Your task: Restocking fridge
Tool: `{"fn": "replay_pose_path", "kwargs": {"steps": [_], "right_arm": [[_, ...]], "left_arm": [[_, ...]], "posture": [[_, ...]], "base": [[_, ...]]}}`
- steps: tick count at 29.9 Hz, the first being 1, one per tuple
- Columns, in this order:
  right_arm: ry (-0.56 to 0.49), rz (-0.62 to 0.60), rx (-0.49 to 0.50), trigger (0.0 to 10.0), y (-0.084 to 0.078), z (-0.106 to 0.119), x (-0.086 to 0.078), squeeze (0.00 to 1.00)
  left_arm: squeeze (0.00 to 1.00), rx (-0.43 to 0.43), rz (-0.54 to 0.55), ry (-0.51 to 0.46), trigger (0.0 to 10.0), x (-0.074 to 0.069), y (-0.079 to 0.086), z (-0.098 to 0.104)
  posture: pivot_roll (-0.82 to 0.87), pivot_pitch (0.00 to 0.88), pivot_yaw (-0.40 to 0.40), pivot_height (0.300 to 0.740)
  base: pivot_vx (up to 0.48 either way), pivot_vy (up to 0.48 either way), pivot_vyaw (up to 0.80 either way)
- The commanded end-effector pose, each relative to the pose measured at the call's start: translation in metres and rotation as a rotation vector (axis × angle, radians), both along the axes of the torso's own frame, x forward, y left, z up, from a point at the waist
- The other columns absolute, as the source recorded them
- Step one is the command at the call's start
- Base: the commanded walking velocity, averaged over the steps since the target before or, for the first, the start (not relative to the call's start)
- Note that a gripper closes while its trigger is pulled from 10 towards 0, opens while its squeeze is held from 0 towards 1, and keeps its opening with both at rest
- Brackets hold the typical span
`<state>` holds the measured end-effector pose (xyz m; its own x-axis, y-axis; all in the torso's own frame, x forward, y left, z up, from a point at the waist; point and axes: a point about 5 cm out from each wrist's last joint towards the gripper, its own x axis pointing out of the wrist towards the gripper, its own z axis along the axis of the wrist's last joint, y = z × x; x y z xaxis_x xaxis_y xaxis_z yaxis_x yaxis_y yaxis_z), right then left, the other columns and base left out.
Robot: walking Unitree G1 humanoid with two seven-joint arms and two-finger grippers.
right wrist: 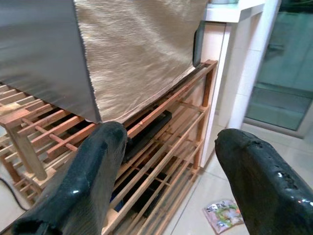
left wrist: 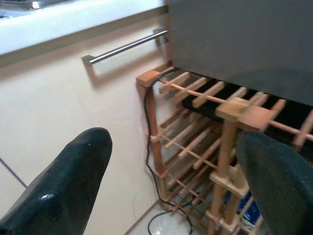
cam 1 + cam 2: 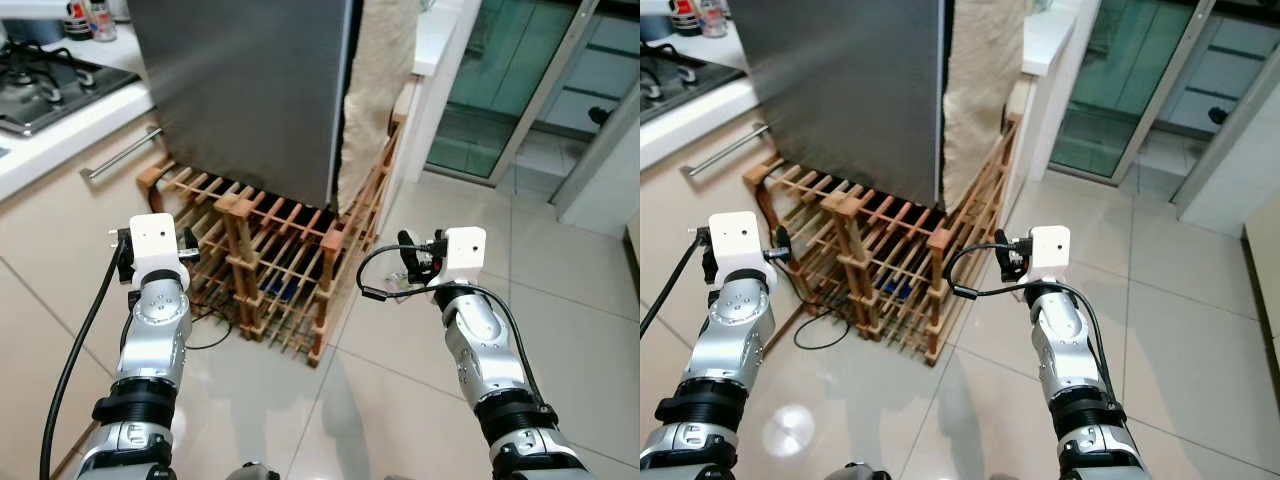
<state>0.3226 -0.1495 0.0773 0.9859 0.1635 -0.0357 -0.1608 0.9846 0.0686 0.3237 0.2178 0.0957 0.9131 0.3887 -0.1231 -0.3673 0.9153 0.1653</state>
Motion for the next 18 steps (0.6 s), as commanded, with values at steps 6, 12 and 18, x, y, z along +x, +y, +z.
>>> {"fn": "replay_pose_path", "kwargs": {"steps": [6, 12, 18], "right_arm": [[-0.001, -0.008, 0.024, 10.0, -0.0056, 0.0006, 0.0011, 0.19], [0.004, 0.007, 0.027, 10.0, -0.0026, -0.0006, 0.0008, 0.27], [0.007, 0.038, 0.016, 10.0, 0.0022, -0.0019, -0.0001, 0.36]], "left_arm": [[0.00, -0.034, -0.009, -0.070, 10.0, 0.0056, -0.0075, 0.0127], [0.00, -0.068, -0.033, -0.077, 10.0, 0.0048, -0.0094, 0.0133], [0.00, -0.004, -0.072, -0.096, 10.0, 0.0054, -0.0127, 0.0171]], "posture": [[-0.07, 0.000, -0.012, 0.740], [-0.06, 0.000, -0.013, 0.740], [-0.06, 0.000, -0.014, 0.740]], "base": [[0.000, -0.467, 0.21], [0.000, 0.000, 0.00], [0.000, 0.000, 0.00]]}}
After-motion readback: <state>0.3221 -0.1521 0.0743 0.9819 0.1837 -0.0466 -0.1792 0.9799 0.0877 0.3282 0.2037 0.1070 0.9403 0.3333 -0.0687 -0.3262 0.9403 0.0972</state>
